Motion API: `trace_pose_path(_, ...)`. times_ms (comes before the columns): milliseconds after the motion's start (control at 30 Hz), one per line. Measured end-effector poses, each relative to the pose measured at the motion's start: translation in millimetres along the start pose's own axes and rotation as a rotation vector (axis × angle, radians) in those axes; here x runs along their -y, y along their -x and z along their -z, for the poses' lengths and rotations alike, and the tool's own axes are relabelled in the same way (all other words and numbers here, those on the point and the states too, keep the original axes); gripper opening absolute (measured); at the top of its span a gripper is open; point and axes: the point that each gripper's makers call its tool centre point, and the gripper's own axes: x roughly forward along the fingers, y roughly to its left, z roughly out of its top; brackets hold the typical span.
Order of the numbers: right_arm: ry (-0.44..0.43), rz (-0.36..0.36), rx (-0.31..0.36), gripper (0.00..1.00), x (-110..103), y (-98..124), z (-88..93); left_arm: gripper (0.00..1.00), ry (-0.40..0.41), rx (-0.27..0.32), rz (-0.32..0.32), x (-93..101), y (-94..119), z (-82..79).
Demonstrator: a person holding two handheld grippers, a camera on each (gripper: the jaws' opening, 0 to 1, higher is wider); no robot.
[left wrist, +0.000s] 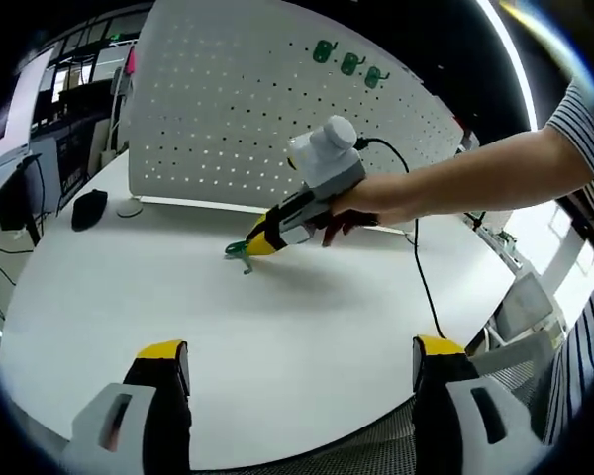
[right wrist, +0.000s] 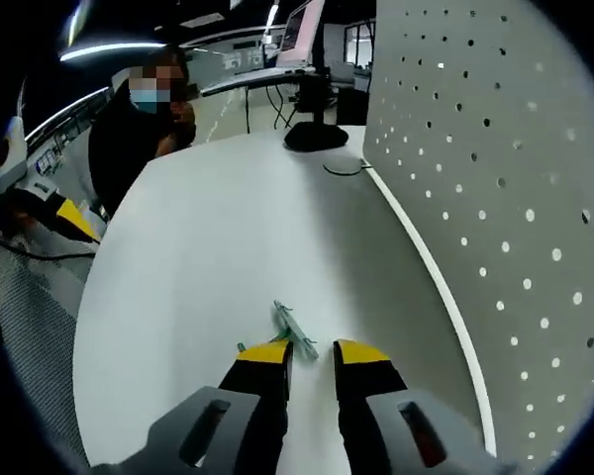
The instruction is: Insert the hook assembly into the mounting plate slot until the hook locks in place.
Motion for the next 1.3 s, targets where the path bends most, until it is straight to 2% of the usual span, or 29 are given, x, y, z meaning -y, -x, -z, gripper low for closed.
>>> trace_pose_path(100,0.05,-0.017,-0.007,0.14,-3.2,-2.6,-2.3,0.95,0.007,0.0,0.0,-0.2,-0.2,0.0)
trace_pose_path(200,0.184,-0.061,-0.017,0.12,-9.6,-5.8,-6.9,0.95,0.007,-0.002,-0.001,-0.2,-0.3,0.6)
trace_pose_path(267,0.237,-0.07,-0.027,0.09,-12.0,-7.6,-8.7,0.95,0.002,-0.005,-0.004,-0.4,-0.2,1.2)
trace_pose_path(367,0.245,-0.084,-0.036,0.04,-16.8,-11.0,-10.8,0.95,0.004,0.003,-0.012,-1.8,0.6,-0.2)
trace_pose_path(500,0.261,-0.074,-0.043,0.03,-18.5,-13.3,-13.1,0.94,0.011,0.004,-0.014,-3.0,0.3,-0.2)
trace_pose_path(633,0.239,-0.066,-0.044,0.02,-19.2,-12.7,-12.4,0.94,0.007,0.003,-0.014,-2.7,0.2,-0.1)
trace_pose_path(833,0.2,-0.012,-0.014,0.01,-15.2,0.0,-14.4,0.94,0.014,0.01,-0.014,-3.2,0.8,-1.5)
trace_pose_path(1100,0.114,0.089,0.015,0.01,5.6,35.7,-13.7,0.94,0.02,0.013,0.0,-0.3,0.5,-3.7)
trace_pose_path(1300,0.035,0.178,0.065,0.01,19.8,66.9,-16.9,0.92,0.023,0.019,0.028,5.1,-2.0,-7.6)
